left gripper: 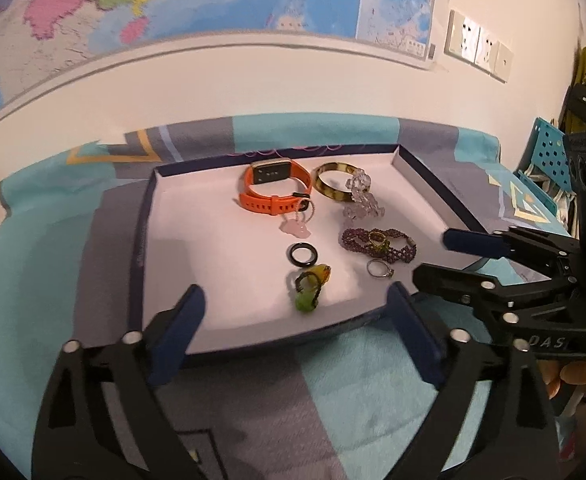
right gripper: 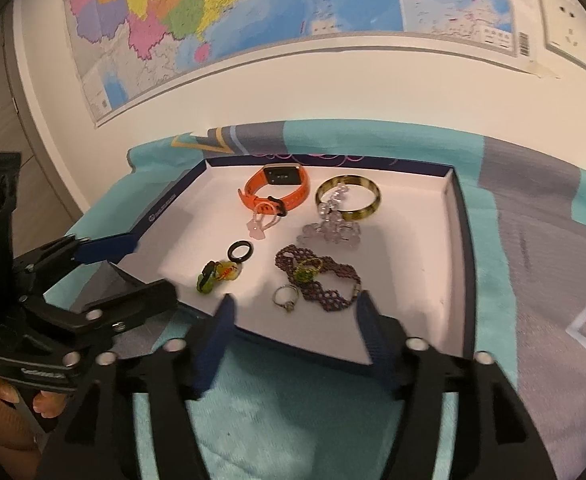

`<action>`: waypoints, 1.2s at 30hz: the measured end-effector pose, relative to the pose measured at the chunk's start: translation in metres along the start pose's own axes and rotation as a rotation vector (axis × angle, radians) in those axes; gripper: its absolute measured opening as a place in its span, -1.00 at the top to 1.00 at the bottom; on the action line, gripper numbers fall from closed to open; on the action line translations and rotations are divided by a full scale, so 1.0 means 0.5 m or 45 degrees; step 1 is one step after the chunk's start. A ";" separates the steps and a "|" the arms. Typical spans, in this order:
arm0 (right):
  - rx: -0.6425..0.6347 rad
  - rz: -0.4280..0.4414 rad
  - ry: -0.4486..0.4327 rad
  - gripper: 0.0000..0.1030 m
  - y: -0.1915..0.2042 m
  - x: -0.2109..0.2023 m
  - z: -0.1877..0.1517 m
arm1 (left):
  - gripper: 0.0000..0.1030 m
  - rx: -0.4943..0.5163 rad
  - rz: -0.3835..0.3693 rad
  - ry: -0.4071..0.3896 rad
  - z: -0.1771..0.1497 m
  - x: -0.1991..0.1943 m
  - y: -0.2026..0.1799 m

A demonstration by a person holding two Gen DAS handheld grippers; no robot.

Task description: Organize jewelry

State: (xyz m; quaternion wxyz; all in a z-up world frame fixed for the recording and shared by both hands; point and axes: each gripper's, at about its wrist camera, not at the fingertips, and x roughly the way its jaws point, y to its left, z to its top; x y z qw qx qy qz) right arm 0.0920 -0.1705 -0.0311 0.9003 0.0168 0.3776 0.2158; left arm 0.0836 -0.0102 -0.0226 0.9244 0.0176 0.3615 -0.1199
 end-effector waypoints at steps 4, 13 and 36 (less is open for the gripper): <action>0.010 -0.014 -0.017 -0.63 -0.001 -0.021 -0.014 | -0.89 -0.010 0.024 -0.013 -0.016 -0.022 0.004; -0.017 -0.078 -0.067 -0.87 0.030 -0.069 -0.043 | -0.89 -0.047 0.112 -0.045 -0.054 -0.070 0.004; -0.037 -0.165 -0.072 -0.87 0.064 -0.108 -0.111 | -0.89 -0.080 0.203 -0.034 -0.103 -0.124 -0.015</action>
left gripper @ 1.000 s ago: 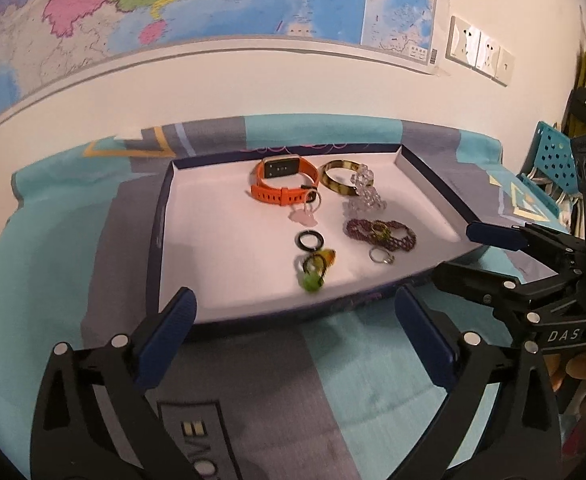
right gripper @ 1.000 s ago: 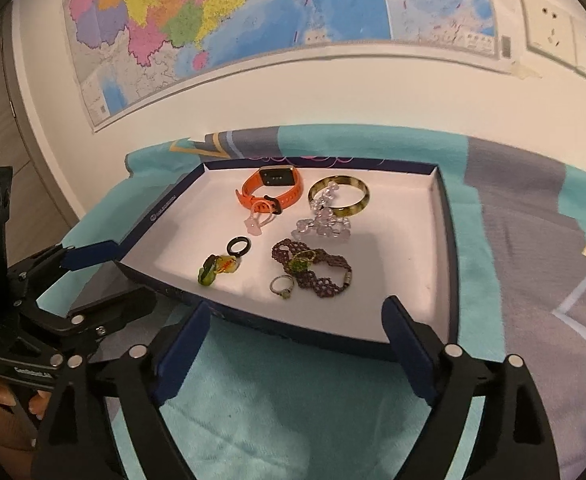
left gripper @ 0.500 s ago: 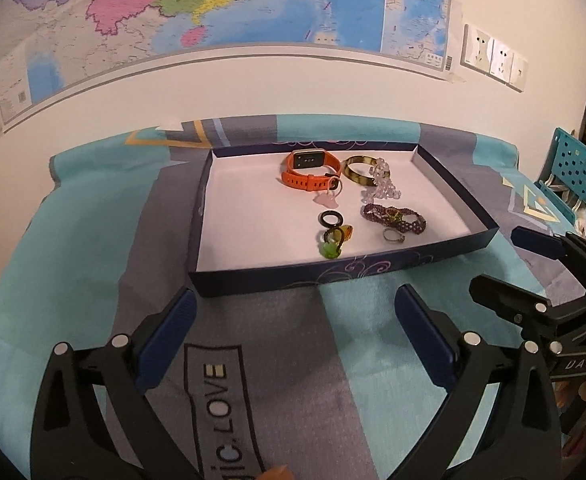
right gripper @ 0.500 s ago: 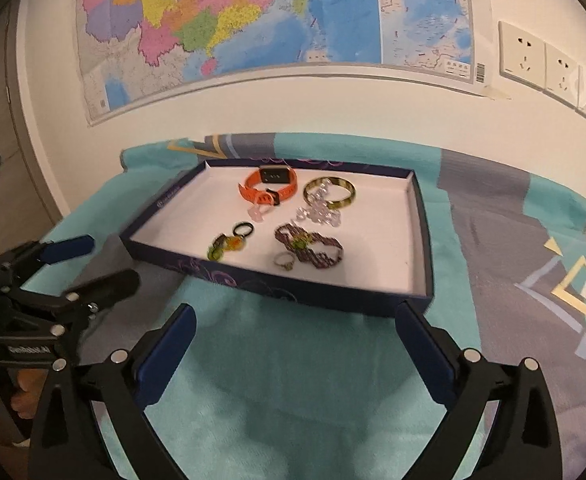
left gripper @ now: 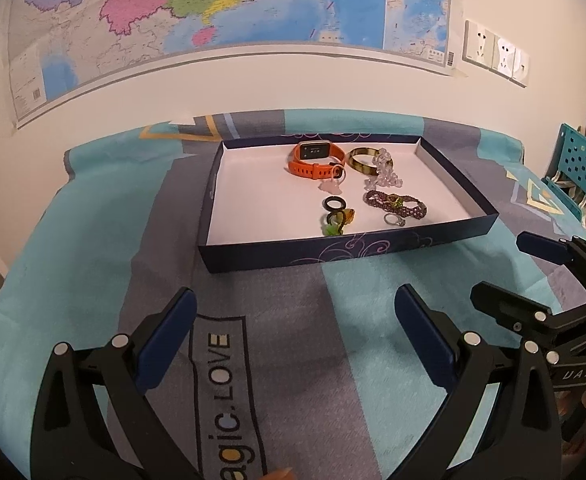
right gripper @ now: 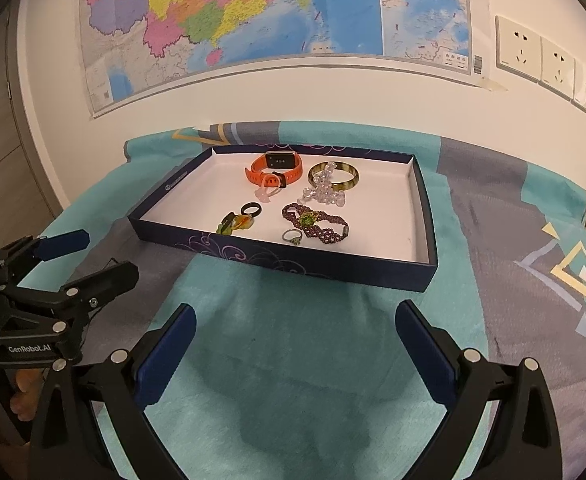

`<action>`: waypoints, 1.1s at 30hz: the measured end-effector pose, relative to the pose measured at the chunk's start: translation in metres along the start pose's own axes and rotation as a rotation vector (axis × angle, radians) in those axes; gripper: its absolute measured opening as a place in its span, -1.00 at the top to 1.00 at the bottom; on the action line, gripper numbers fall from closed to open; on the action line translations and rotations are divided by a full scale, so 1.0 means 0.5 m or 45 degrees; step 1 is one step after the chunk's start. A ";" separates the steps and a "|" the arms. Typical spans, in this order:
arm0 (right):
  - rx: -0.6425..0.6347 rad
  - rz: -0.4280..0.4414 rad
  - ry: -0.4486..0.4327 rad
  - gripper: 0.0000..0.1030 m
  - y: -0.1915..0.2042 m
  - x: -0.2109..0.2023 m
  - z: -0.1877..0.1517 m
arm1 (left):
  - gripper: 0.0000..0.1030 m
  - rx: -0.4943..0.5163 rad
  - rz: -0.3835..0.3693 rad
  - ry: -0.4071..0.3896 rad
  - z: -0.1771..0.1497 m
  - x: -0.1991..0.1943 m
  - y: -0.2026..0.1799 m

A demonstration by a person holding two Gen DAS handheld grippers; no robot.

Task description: Organize jewelry

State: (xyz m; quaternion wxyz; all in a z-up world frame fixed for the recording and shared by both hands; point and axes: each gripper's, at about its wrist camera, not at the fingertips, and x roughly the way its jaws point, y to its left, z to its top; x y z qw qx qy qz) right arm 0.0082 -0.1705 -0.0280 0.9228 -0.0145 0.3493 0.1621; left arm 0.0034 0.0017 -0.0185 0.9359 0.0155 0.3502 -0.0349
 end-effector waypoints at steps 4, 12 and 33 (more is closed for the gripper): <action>0.009 -0.001 0.006 -0.87 0.001 0.001 -0.004 | -0.89 -0.001 0.009 0.001 -0.002 -0.002 0.001; 0.010 0.001 0.013 -0.87 0.005 -0.002 -0.009 | -0.89 -0.012 0.012 0.003 -0.004 -0.004 0.003; 0.010 0.003 0.019 -0.87 0.009 -0.001 -0.011 | -0.89 -0.016 0.037 0.004 -0.002 -0.002 0.006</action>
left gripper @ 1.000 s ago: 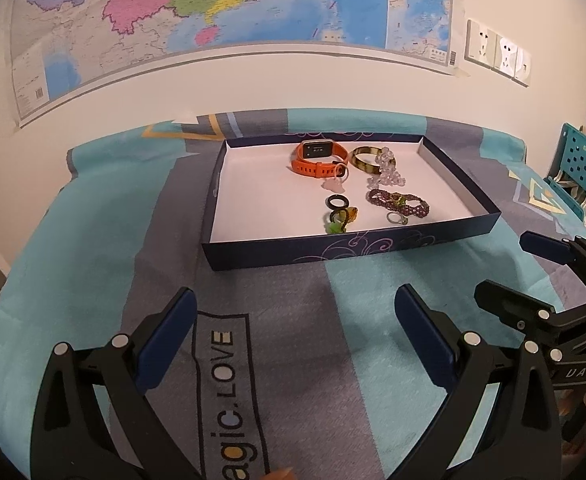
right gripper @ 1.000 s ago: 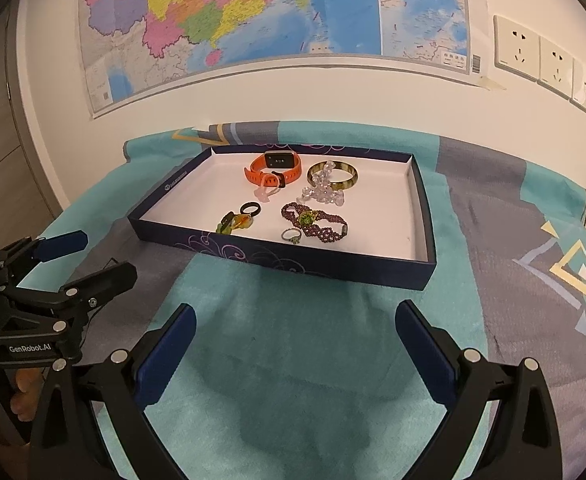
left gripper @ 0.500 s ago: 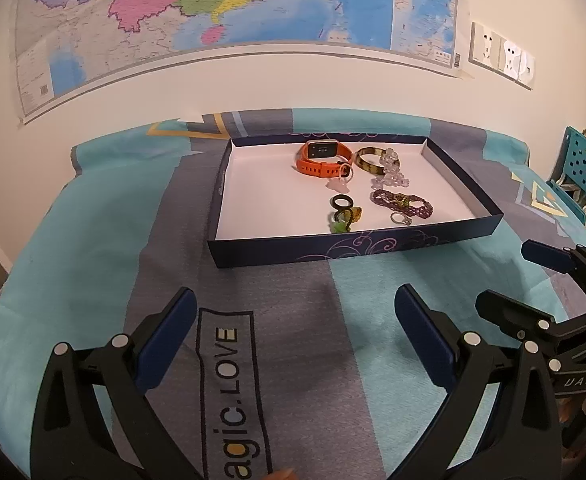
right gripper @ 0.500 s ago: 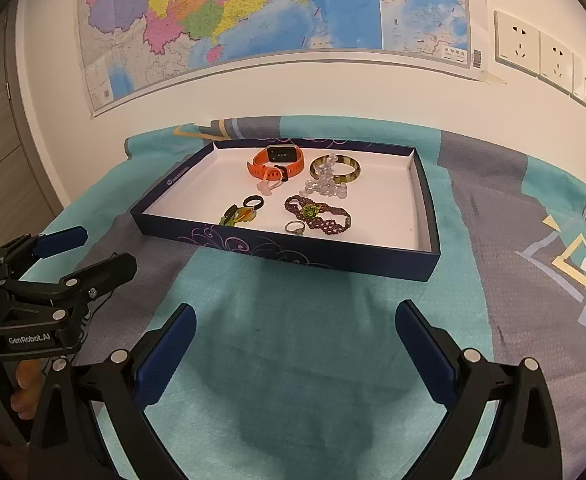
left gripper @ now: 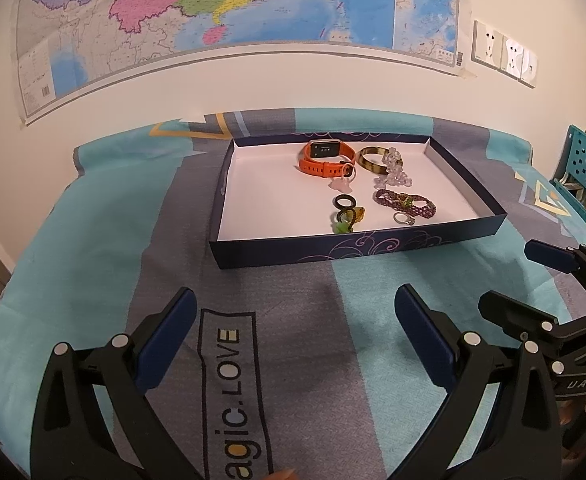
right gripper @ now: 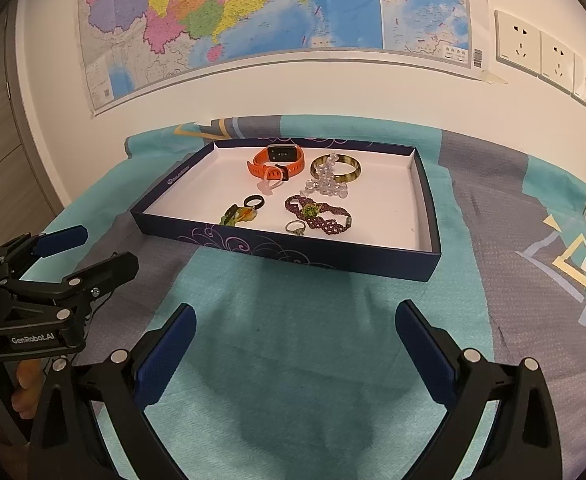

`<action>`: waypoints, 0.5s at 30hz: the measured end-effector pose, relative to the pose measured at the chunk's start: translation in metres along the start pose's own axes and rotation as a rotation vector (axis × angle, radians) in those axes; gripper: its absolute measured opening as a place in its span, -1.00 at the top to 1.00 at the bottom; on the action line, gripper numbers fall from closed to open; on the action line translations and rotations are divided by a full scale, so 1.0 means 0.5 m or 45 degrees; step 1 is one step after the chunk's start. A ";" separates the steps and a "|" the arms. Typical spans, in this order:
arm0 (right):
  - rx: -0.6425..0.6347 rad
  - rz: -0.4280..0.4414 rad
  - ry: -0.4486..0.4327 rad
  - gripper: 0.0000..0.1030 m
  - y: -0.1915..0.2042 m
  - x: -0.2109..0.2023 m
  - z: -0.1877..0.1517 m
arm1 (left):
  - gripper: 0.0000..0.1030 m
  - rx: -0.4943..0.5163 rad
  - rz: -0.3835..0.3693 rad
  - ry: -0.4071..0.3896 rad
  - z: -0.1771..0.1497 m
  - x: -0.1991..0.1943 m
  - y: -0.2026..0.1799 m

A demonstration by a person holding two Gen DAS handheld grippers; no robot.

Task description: Organize jewelry

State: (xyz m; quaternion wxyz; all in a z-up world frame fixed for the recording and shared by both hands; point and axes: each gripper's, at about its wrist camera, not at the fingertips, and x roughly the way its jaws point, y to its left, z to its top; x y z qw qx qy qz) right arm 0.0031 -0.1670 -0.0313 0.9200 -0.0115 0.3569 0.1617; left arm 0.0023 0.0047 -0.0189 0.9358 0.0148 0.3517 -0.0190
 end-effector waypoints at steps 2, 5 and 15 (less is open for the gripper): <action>-0.003 -0.001 0.001 -0.87 0.001 0.000 0.000 | -0.89 -0.004 0.000 0.006 0.001 0.002 0.001; 0.002 -0.002 -0.001 -0.87 0.000 -0.001 0.001 | -0.89 -0.008 0.002 0.016 0.002 0.006 0.002; 0.005 -0.002 0.001 -0.87 -0.001 -0.001 0.004 | -0.89 -0.004 0.008 0.024 0.003 0.009 0.002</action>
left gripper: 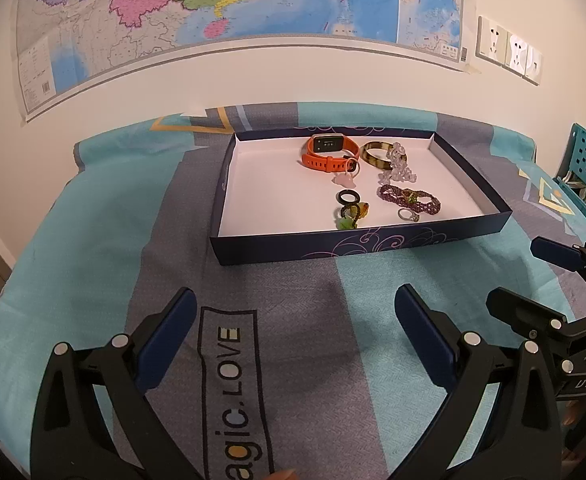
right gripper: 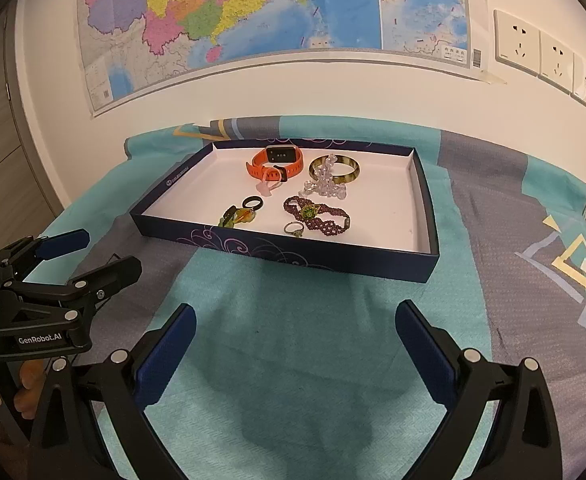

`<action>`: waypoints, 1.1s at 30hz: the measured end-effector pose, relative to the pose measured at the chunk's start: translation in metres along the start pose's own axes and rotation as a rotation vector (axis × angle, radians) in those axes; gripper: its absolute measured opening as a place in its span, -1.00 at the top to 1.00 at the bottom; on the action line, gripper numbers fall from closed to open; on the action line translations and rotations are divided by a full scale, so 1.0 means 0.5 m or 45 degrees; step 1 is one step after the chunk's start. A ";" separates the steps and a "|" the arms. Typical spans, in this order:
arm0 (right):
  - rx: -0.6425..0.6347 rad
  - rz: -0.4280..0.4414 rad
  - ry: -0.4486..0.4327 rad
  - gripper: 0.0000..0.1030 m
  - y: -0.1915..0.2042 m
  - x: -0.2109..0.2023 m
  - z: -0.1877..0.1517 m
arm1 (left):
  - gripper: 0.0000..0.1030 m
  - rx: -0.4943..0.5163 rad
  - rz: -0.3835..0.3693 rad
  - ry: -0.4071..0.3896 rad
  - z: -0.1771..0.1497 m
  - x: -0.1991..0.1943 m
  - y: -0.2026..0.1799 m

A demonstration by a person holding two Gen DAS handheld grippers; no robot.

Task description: Organize jewelry

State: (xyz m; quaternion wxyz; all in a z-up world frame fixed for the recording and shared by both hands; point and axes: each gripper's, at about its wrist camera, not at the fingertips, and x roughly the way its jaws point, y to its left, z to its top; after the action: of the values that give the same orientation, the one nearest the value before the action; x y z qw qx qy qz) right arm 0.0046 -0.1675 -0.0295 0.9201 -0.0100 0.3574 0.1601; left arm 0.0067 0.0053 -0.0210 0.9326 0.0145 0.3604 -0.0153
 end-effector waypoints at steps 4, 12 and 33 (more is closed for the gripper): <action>-0.001 -0.001 0.002 -0.87 0.000 0.001 -0.001 | -0.89 0.002 0.002 0.000 0.000 0.000 -0.001; 0.002 0.002 0.007 -0.87 -0.002 0.003 -0.003 | -0.89 -0.002 0.001 0.003 0.000 0.003 0.001; 0.007 -0.002 0.013 -0.87 -0.003 0.005 -0.003 | -0.89 -0.008 0.000 0.013 -0.005 0.007 0.003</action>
State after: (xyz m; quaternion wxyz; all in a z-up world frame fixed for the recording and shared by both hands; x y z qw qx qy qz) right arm 0.0056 -0.1684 -0.0324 0.9184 -0.0086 0.3624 0.1584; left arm 0.0079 0.0067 -0.0251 0.9307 0.0116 0.3653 -0.0139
